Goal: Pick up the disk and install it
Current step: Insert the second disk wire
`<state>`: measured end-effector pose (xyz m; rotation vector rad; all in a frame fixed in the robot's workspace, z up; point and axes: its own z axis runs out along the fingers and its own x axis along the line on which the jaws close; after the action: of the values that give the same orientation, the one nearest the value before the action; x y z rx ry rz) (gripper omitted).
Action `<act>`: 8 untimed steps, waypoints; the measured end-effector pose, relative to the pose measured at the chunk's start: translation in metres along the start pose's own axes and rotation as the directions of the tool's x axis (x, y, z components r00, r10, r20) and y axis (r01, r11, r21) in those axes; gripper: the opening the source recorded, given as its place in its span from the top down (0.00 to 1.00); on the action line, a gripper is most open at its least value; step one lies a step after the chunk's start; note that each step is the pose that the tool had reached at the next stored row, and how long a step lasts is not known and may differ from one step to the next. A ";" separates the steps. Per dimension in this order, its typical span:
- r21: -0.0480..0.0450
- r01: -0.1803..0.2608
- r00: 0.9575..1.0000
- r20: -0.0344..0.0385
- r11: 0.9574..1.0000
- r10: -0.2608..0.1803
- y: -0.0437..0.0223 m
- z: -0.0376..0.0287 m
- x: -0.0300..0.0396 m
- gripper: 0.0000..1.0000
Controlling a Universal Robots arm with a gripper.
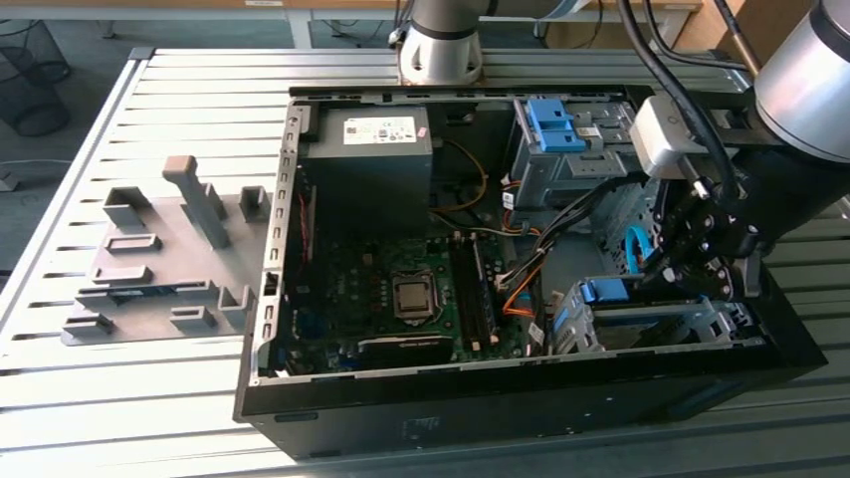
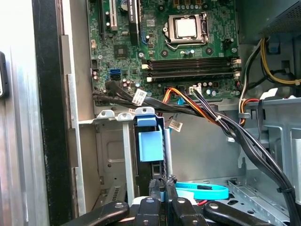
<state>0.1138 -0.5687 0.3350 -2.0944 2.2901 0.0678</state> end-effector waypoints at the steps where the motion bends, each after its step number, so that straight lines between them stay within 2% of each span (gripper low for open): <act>1: 0.000 0.000 1.000 0.001 1.000 0.000 0.0000 0.0001 0.0001 0.84; 5: -0.001 0.000 1.000 0.015 1.000 0.000 0.0000 0.0005 0.0001 0.84; 8: -0.001 0.000 1.000 0.016 1.000 0.000 0.0000 0.0009 0.0001 0.84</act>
<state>0.1138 -0.5687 0.3341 -2.0863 2.2818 0.0863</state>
